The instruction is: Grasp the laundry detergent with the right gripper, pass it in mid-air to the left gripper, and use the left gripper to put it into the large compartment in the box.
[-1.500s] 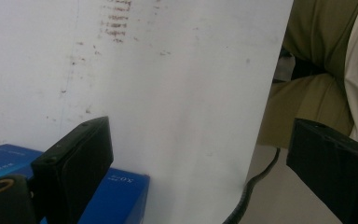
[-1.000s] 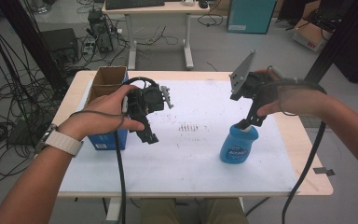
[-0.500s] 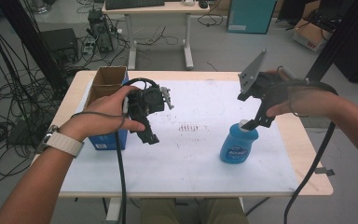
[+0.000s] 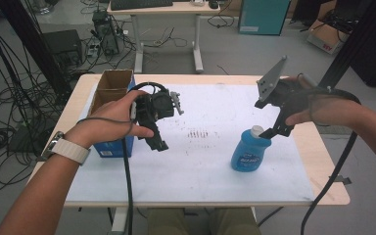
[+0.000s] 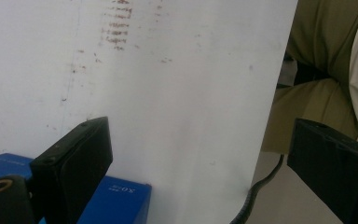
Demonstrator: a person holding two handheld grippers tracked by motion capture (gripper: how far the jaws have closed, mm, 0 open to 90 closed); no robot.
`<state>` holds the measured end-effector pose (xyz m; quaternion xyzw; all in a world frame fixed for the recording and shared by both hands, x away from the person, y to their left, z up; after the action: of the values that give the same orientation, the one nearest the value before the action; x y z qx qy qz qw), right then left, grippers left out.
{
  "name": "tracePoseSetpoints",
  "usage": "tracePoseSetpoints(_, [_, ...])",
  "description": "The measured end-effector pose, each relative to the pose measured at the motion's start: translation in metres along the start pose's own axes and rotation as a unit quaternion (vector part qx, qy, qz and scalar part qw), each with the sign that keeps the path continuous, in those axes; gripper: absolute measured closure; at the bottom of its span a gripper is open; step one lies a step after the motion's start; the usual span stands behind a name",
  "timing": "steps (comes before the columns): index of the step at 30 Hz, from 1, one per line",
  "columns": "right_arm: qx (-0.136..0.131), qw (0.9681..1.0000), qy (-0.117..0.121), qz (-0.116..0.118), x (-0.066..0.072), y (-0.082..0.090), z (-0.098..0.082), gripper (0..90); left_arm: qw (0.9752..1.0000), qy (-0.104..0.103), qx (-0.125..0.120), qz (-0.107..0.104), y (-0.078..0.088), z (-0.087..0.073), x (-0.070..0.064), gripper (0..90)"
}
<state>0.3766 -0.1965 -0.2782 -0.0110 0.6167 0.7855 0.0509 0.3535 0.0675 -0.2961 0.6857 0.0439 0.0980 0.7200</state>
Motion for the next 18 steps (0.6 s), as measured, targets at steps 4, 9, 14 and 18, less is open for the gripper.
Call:
tracePoseSetpoints(4, [0.0,1.0,-0.003,-0.001,0.0,-0.002,-0.005,5.3,1.0,0.0,0.001,-0.001,-0.001,0.0,0.0,7.0])
tracePoseSetpoints(9, [0.002,1.0,-0.004,0.0,0.0,-0.005,-0.012,5.3,1.0,0.002,0.0,-0.003,-0.002,0.001,0.0,7.0])
tracePoseSetpoints(14, [-0.002,1.0,-0.008,-0.001,0.001,-0.008,-0.016,5.5,1.0,0.002,-0.002,-0.003,-0.003,0.002,0.0,7.2])
tracePoseSetpoints(18, [0.006,1.0,-0.005,0.003,0.002,-0.011,-0.023,5.6,1.0,0.004,-0.002,-0.006,-0.004,0.002,0.0,7.2])
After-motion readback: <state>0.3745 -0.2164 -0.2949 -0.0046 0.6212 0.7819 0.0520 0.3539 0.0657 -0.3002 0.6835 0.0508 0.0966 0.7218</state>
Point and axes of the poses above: each handheld gripper's, and its own axes: y roughly backward along the jaws, z roughly out of its top, x roughly to its left, the point moved 8 cm from there along -y, roughly forward along the jaws, and after that the axes turned 9 degrees about x, right-handed, at the moved point
